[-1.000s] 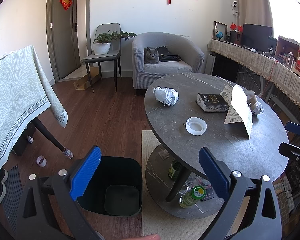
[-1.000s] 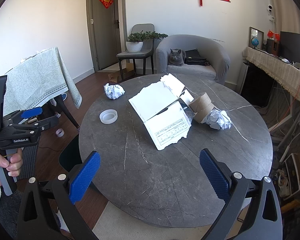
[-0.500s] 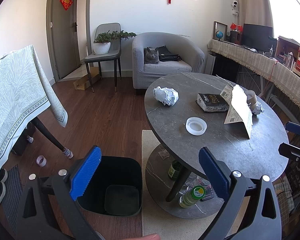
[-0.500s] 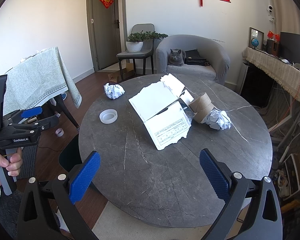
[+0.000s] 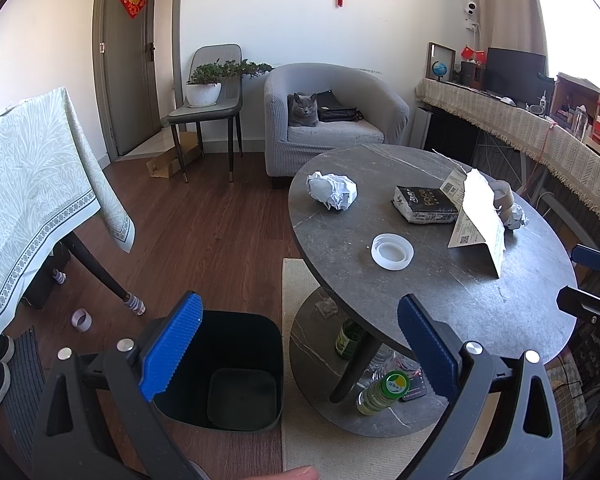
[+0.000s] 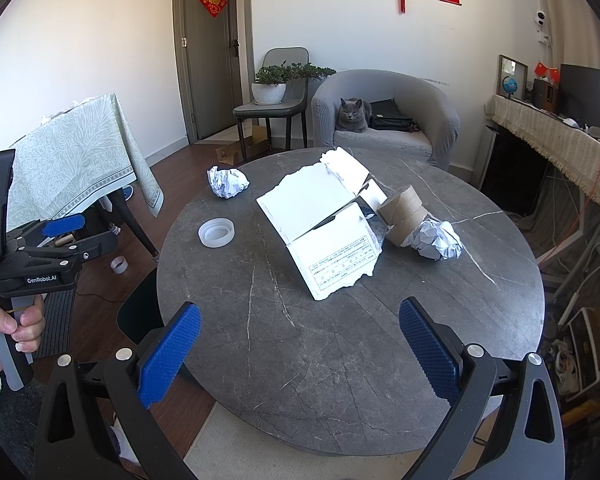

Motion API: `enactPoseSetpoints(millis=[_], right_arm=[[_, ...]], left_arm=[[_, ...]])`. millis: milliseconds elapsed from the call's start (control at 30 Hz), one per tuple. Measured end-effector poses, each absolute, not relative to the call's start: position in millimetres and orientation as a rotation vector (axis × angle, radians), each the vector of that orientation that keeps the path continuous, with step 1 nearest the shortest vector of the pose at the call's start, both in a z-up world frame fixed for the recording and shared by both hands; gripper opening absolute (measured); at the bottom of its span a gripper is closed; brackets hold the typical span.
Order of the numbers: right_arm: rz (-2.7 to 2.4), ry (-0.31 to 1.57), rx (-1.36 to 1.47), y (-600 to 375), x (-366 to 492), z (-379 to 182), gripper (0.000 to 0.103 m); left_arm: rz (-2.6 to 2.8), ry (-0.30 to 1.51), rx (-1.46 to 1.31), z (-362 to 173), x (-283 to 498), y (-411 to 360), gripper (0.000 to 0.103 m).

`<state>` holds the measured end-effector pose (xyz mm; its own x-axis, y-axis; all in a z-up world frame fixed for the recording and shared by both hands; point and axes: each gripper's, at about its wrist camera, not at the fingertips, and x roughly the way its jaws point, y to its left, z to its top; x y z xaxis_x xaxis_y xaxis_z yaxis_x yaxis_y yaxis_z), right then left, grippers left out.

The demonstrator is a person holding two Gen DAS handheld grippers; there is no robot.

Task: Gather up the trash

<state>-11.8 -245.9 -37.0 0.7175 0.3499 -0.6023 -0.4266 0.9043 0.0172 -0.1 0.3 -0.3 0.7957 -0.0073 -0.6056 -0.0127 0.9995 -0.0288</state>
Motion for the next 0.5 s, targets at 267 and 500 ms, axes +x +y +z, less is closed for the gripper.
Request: enactPoseSetpoints(millis=[267, 500], right_arm=[[0.420, 0.644, -0.120, -248, -10, -35, 0.100], [0.381, 0.623, -0.100, -259, -9, -31, 0.100]], left_arm=[[-0.018, 0.630, -0.029, 2, -1, -3, 0.100], [-0.108, 0.573, -0.077, 14, -3, -12, 0.100]])
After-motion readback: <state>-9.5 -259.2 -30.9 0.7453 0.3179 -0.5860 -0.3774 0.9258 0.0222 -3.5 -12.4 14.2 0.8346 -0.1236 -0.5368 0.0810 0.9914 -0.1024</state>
